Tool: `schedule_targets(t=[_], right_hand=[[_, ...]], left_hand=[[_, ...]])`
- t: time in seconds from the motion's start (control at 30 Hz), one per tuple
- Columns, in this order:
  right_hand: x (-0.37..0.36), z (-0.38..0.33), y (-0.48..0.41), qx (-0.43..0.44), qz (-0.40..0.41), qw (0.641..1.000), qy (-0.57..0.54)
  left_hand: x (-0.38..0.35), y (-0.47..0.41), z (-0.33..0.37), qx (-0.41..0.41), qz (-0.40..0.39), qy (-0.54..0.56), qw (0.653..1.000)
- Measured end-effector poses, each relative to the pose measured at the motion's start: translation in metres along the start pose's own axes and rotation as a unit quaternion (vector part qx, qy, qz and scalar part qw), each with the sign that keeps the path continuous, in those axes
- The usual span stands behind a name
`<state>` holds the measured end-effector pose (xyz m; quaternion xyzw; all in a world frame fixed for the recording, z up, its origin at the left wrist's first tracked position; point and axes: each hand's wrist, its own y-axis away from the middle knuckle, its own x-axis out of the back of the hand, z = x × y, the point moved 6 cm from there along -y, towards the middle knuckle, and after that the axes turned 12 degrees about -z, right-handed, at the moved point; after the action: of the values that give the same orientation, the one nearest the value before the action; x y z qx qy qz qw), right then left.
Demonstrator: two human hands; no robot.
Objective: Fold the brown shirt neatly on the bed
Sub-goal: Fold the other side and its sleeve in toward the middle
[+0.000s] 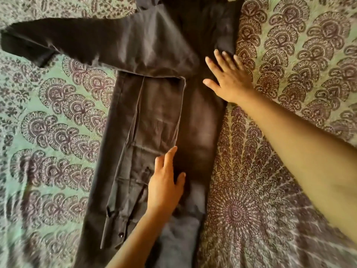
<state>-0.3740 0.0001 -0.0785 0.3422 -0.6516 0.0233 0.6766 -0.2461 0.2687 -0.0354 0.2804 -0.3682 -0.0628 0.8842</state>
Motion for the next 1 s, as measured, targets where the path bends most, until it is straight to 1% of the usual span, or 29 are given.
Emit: schedule_targets(t=[0.1,0.17,0.27,0.37,0.47,0.53,0.6,0.63,0.67,0.73,0.8,0.9,0.93,1.0], right_hand=[[0.004,-0.025,0.024,-0.016,0.011,0.999,-0.037],[-0.007,-0.059,0.059,0.016,0.018,0.998,-0.057],[-0.043,-0.104,0.117,0.067,0.003,0.996,-0.065],[-0.073,-0.109,0.144,0.043,-0.018,0.997,-0.058],[-0.077,-0.104,0.142,0.030,-0.018,0.999,-0.033],[-0.077,-0.103,0.141,0.034,-0.027,0.999,-0.020],[-0.076,-0.102,0.145,0.030,-0.024,0.999,-0.014],[-0.076,-0.103,0.148,0.023,-0.022,0.999,-0.015],[-0.075,-0.106,0.154,0.016,-0.019,1.000,-0.018],[-0.078,-0.122,0.170,0.022,-0.005,0.999,-0.024],[-0.090,-0.148,0.197,0.060,0.002,0.998,-0.025],[-0.122,-0.174,0.241,0.101,-0.014,0.995,-0.021],[-0.131,-0.178,0.254,0.098,-0.015,0.995,-0.018],[-0.145,-0.185,0.275,0.087,-0.015,0.996,-0.017]], left_hand=[[-0.007,0.026,-0.028,0.102,-0.002,0.126,0.987],[-0.018,0.039,-0.047,0.148,-0.046,0.147,0.977],[-0.033,0.060,-0.066,0.168,-0.124,0.141,0.968],[-0.047,0.084,-0.090,0.185,-0.178,0.169,0.951],[-0.064,0.115,-0.105,0.186,-0.235,0.248,0.921],[-0.075,0.135,-0.106,0.195,-0.244,0.317,0.895],[-0.076,0.143,-0.112,0.185,-0.208,0.307,0.910],[-0.075,0.146,-0.114,0.178,-0.198,0.284,0.921],[-0.076,0.150,-0.117,0.179,-0.195,0.275,0.924],[-0.077,0.156,-0.123,0.180,-0.203,0.213,0.939],[-0.074,0.164,-0.128,0.183,-0.196,0.129,0.955],[-0.075,0.176,-0.143,0.231,-0.181,0.114,0.949],[-0.075,0.180,-0.147,0.243,-0.173,0.088,0.951],[-0.072,0.182,-0.150,0.242,-0.154,0.005,0.958]])
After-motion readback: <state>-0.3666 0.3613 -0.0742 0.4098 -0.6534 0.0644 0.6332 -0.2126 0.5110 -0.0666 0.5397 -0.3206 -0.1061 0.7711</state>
